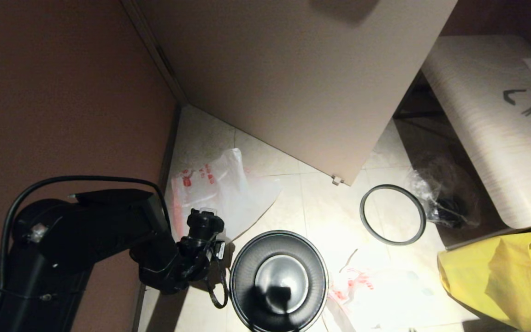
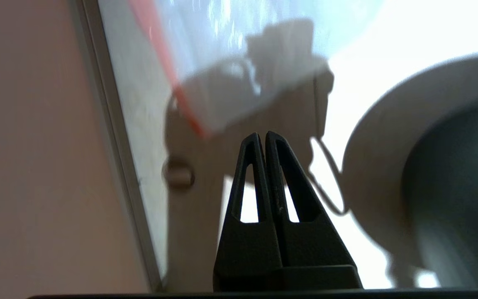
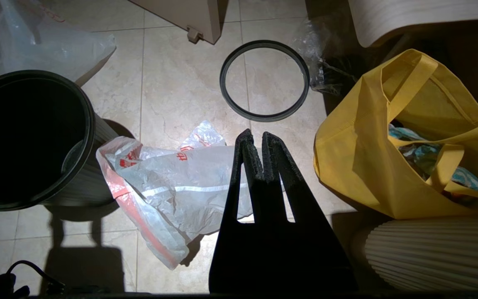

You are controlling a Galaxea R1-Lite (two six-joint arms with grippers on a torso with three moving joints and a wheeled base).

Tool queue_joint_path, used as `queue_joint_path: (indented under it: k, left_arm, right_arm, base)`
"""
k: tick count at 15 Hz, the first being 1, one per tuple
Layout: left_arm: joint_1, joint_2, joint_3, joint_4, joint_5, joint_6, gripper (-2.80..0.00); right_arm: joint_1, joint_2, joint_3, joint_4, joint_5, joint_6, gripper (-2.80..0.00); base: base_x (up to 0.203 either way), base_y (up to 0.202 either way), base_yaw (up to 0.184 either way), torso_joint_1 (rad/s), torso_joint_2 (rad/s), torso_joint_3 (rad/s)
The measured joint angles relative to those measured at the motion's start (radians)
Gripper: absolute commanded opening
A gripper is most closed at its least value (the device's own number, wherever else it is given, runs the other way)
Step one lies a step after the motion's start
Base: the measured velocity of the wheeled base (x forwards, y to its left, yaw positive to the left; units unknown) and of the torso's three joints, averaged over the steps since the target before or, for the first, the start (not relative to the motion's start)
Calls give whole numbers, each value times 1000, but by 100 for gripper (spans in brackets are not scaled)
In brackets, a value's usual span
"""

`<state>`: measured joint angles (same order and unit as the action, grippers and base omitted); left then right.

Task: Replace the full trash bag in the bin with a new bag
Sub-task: Pick up a new trash bag

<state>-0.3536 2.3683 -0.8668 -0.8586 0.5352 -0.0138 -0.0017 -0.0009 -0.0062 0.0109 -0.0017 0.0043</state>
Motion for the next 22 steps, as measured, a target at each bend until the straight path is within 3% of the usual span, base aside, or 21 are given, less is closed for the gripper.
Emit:
queue_joint_path:
  k: [4,9,13,14,17,22]
  left_arm:
    - [14,1,-182,64,28,-3,-280]
    - [17,40,-560,386,36,-97,-280]
    - [7,137,-855,561,2,-124,-280]
    - [0,167,-915,583,-10,-128,0]
    - [-21,217,-1014,621,-35,-139,0]
    - [-30,266,-1075,606,-59,-132,0]
  right_arm:
    - [0,0,0,0,0,0,-280]
    - [0,0,0,0,0,0,-280]
    - [0,0,0,0,0,0,-280]
    - [0,0,0,0,0,0,-280]
    - [0,0,0,0,0,0,-280]
    - [0,0,0,0,0,0,-280]
  base:
    - [0,0,0,0,0,0]
    - [0,0,0,0,0,0]
    - [0,0,0,0,0,0]
    - [0,0,0,0,0,0]
    - [0,0,0,0,0,0]
    - [0,0,0,0,0,0]
